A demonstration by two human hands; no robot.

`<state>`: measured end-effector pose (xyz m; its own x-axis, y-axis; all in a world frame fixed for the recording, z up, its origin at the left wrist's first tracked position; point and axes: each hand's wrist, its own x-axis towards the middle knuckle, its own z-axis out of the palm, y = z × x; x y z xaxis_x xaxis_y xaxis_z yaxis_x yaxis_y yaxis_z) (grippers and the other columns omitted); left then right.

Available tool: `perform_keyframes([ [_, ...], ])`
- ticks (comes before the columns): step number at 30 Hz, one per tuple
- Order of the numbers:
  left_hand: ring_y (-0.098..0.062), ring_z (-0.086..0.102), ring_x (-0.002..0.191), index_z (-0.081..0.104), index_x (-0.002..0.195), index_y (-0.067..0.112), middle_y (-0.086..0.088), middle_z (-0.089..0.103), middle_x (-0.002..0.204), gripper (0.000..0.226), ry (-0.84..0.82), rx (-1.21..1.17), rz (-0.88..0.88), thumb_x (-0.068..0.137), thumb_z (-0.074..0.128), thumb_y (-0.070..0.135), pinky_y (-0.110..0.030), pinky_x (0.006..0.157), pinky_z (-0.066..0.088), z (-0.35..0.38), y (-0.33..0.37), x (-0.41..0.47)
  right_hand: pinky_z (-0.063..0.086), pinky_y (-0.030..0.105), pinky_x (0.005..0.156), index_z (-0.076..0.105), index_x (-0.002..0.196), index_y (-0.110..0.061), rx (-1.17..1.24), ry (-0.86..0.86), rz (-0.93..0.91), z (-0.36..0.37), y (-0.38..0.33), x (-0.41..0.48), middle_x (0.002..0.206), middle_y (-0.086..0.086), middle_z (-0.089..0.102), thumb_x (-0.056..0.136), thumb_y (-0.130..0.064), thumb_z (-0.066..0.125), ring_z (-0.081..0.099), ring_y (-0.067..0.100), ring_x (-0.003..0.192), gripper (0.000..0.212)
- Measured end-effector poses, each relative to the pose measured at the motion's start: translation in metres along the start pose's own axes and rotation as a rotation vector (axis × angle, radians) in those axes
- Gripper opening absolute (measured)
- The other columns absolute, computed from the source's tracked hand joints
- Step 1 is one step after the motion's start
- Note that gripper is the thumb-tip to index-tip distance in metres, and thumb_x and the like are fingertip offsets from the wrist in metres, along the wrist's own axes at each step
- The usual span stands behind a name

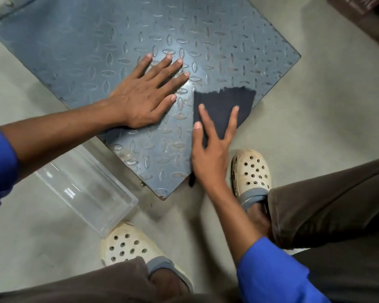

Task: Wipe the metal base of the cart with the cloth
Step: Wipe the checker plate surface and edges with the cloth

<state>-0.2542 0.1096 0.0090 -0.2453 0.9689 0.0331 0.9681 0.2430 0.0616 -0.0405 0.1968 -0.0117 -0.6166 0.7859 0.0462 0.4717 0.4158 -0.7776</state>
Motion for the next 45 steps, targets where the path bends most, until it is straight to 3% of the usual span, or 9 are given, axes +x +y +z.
perform_keyframes([
  [4, -0.029, 0.004, 0.166, 0.012, 0.171, 0.021, -0.011, 0.009, 0.179, 0.066, -0.009, -0.003, 0.003, 0.112, 0.013, 0.049, -0.057, 0.132, 0.0, -0.003, -0.001, 0.0, 0.034, 0.045, 0.127, 0.056, 0.15, -0.044, 0.029, -0.147, -0.063, 0.02, -0.015, -0.086, 0.177, -0.001, -0.008, 0.108, -0.039, 0.057, 0.013, 0.024, 0.164, 0.042],
  [7, -0.029, 0.004, 0.166, 0.012, 0.171, 0.022, -0.01, 0.009, 0.179, 0.065, -0.01, -0.01, 0.006, 0.112, 0.012, 0.049, -0.056, 0.133, 0.0, -0.004, 0.0, 0.0, 0.029, 0.043, 0.129, 0.056, 0.15, -0.045, 0.014, -0.256, -0.125, 0.012, -0.009, -0.088, 0.177, -0.002, -0.007, 0.107, -0.042, 0.058, 0.013, 0.027, 0.163, 0.043],
  [12, -0.026, 0.007, 0.166, 0.017, 0.171, 0.026, -0.005, 0.012, 0.179, 0.063, -0.004, -0.033, 0.024, 0.113, 0.014, 0.05, -0.052, 0.134, 0.001, -0.007, -0.01, -0.023, 0.01, 0.063, 0.13, 0.06, 0.15, -0.033, -0.06, -0.072, -0.111, -0.004, 0.014, -0.012, 0.177, 0.015, 0.006, 0.108, -0.037, 0.059, 0.009, 0.029, 0.164, 0.042],
  [15, -0.026, 0.007, 0.166, 0.019, 0.17, 0.033, -0.003, 0.013, 0.179, 0.062, 0.001, -0.042, -0.017, 0.112, 0.016, 0.056, -0.053, 0.133, 0.002, -0.011, -0.027, -0.04, 0.008, 0.067, 0.128, 0.06, 0.15, -0.029, -0.051, -0.065, -0.117, 0.009, 0.005, -0.038, 0.176, 0.019, 0.006, 0.107, -0.031, 0.06, 0.008, 0.032, 0.164, 0.043],
  [20, -0.026, 0.005, 0.166, 0.019, 0.169, 0.039, -0.003, 0.011, 0.179, 0.064, -0.032, -0.048, -0.113, 0.11, 0.019, 0.063, -0.051, 0.133, 0.0, -0.017, -0.046, -0.047, -0.02, 0.052, 0.128, 0.049, 0.155, -0.046, -0.208, -0.265, -0.203, 0.012, -0.008, -0.099, 0.179, -0.001, -0.002, 0.108, -0.045, 0.055, -0.021, 0.049, 0.158, 0.047],
  [23, -0.026, 0.003, 0.166, 0.016, 0.169, 0.041, -0.002, 0.008, 0.179, 0.065, -0.047, -0.053, -0.155, 0.109, 0.019, 0.066, -0.05, 0.133, -0.002, -0.021, -0.059, -0.051, -0.013, 0.06, 0.128, 0.041, 0.157, -0.051, -0.275, -0.294, -0.237, 0.008, -0.009, -0.111, 0.179, -0.006, -0.002, 0.109, -0.049, 0.049, -0.028, 0.05, 0.156, 0.049],
  [34, -0.028, 0.009, 0.166, 0.017, 0.169, 0.041, -0.003, 0.012, 0.179, 0.065, -0.027, -0.03, -0.281, 0.11, 0.026, 0.066, -0.053, 0.133, 0.006, -0.033, -0.127, -0.074, 0.011, 0.071, 0.126, 0.03, 0.161, -0.053, -0.561, -0.27, -0.574, 0.026, -0.021, -0.096, 0.176, -0.002, 0.02, 0.11, -0.049, 0.048, 0.01, 0.038, 0.163, 0.055],
  [39, -0.028, 0.006, 0.166, 0.013, 0.169, 0.043, -0.003, 0.009, 0.18, 0.067, -0.047, -0.035, -0.285, 0.109, 0.025, 0.069, -0.054, 0.133, 0.003, -0.034, -0.131, -0.073, 0.004, 0.075, 0.124, 0.012, 0.165, -0.052, -0.587, -0.371, -0.656, 0.061, -0.055, -0.068, 0.179, -0.002, 0.003, 0.105, -0.037, 0.051, -0.004, 0.04, 0.163, 0.074],
  [45, -0.028, 0.006, 0.166, 0.014, 0.169, 0.042, -0.004, 0.009, 0.179, 0.067, -0.039, -0.034, -0.314, 0.109, 0.024, 0.069, -0.053, 0.133, 0.002, -0.037, -0.133, -0.078, 0.006, 0.067, 0.128, 0.017, 0.168, -0.04, -0.55, -0.364, -0.657, 0.074, -0.064, -0.054, 0.178, -0.006, 0.009, 0.108, -0.038, 0.047, 0.001, 0.033, 0.165, 0.067],
])
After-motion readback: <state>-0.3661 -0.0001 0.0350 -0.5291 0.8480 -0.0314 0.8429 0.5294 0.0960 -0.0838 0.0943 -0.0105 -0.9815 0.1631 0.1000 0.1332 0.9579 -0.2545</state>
